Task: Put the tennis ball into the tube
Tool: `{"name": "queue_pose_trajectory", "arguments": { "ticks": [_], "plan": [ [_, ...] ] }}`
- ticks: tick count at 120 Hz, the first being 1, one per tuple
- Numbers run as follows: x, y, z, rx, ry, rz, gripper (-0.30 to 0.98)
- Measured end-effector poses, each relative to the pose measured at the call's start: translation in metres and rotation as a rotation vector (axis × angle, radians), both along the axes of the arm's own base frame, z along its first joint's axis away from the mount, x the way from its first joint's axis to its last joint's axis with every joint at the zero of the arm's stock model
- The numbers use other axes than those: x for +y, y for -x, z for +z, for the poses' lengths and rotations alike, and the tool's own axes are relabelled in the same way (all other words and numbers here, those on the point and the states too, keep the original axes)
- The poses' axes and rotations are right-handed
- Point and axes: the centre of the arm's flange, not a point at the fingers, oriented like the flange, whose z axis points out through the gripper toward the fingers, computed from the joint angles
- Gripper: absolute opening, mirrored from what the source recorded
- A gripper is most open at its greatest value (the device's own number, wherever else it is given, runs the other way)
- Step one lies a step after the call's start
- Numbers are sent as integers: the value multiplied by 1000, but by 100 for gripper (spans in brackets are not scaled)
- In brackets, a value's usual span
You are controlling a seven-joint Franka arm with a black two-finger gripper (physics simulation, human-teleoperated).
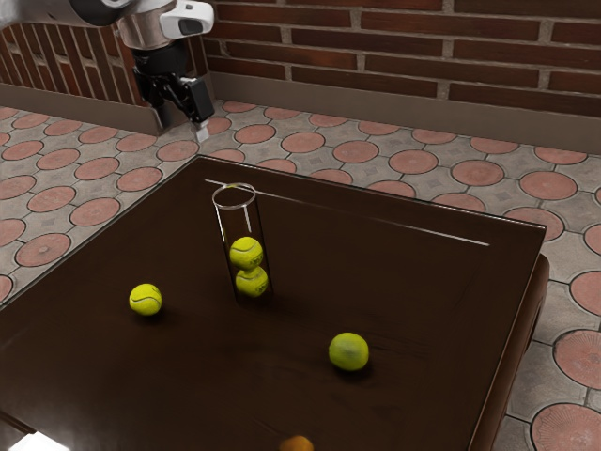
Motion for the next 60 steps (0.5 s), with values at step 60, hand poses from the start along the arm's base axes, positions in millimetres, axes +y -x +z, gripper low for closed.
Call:
{"name": "queue_pose_trajectory", "arguments": {
  "ticks": [60],
  "plan": [
    [44,83,-51,123,-13,13,69]
  ]
}}
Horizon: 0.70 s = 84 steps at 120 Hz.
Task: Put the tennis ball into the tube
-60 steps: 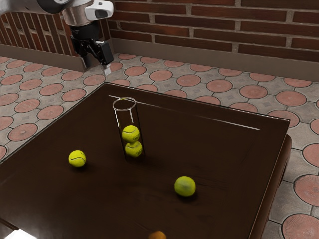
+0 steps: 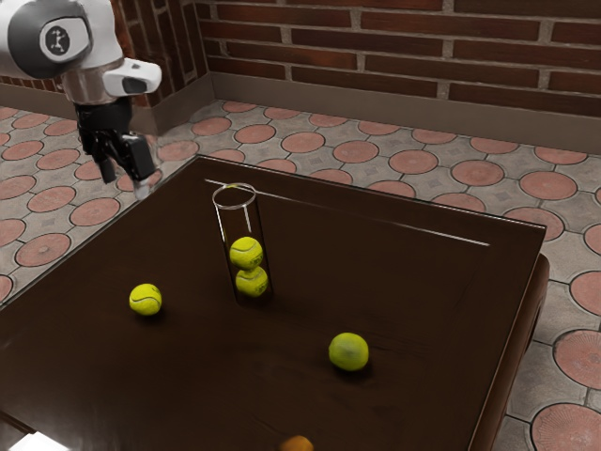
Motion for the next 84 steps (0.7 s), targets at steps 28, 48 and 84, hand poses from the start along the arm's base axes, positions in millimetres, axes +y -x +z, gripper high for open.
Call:
{"name": "queue_pose_trajectory", "arguments": {
  "ticks": [28,48,84],
  "plan": [
    [42,36,-76,-35,-33,47,69],
    [83,30,-124,-36,-38,115,69],
    [101,-7,-210,-19,-62,111,69]
  ]
}}
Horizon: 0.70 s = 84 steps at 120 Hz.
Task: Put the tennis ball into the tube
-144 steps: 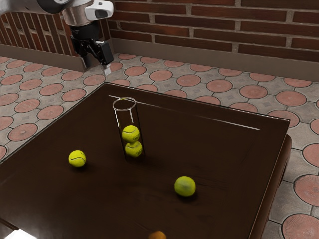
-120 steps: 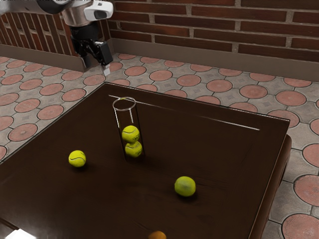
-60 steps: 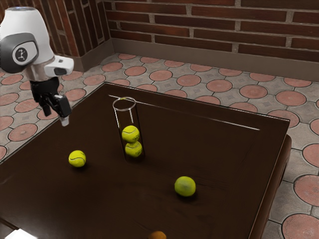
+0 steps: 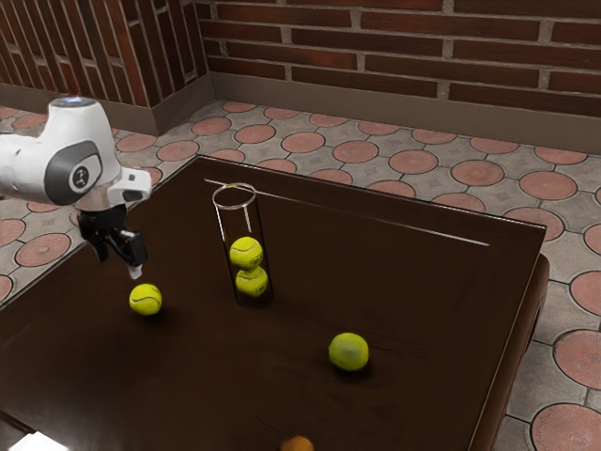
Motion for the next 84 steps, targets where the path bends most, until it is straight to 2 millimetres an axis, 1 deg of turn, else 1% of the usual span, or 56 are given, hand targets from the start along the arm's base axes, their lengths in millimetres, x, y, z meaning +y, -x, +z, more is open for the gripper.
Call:
{"name": "queue_pose_trajectory", "arguments": {
  "ticks": [23,38,55,72,84],
  "plan": [
    [17,-17,-51,-2,-1,-13,69],
    [29,-25,-74,-1,-2,-14,69],
    [31,-29,-105,7,26,-9,69],
    [31,-40,-126,2,46,-13,69],
    [31,-43,-137,4,55,-16,69]
  ]
}}
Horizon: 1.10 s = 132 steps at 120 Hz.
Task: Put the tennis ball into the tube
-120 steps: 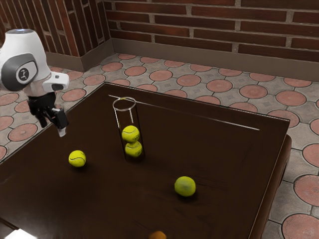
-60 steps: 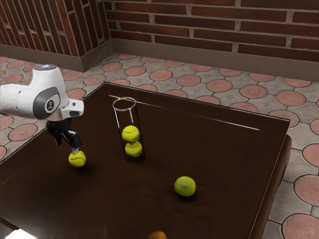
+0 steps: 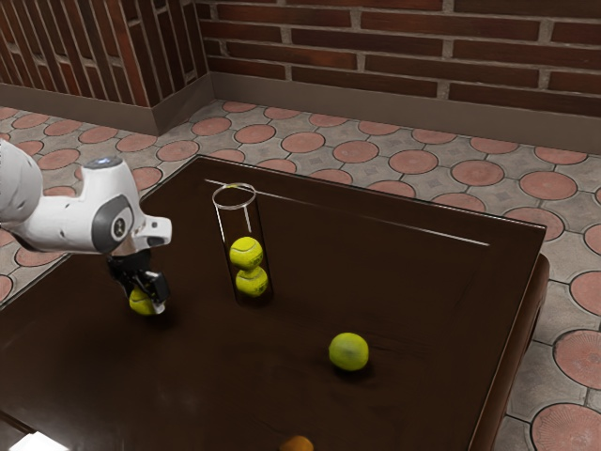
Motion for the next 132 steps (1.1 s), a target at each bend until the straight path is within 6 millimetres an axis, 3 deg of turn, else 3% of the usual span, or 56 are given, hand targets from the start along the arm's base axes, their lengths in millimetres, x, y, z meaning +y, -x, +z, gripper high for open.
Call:
{"name": "queue_pose_trajectory", "arguments": {
  "ticks": [10,28,46,74,91,111,132],
  "plan": [
    [0,-1,-2,-5,5,-6,66],
    [1,-2,-2,-16,15,-4,39],
    [1,-1,8,-29,20,-4,40],
    [-4,9,93,-80,48,-20,40],
    [-25,14,137,-86,69,-65,41],
    [-55,-9,202,-100,76,-145,41],
    [-79,-28,247,-91,80,-206,35]
  ]
}}
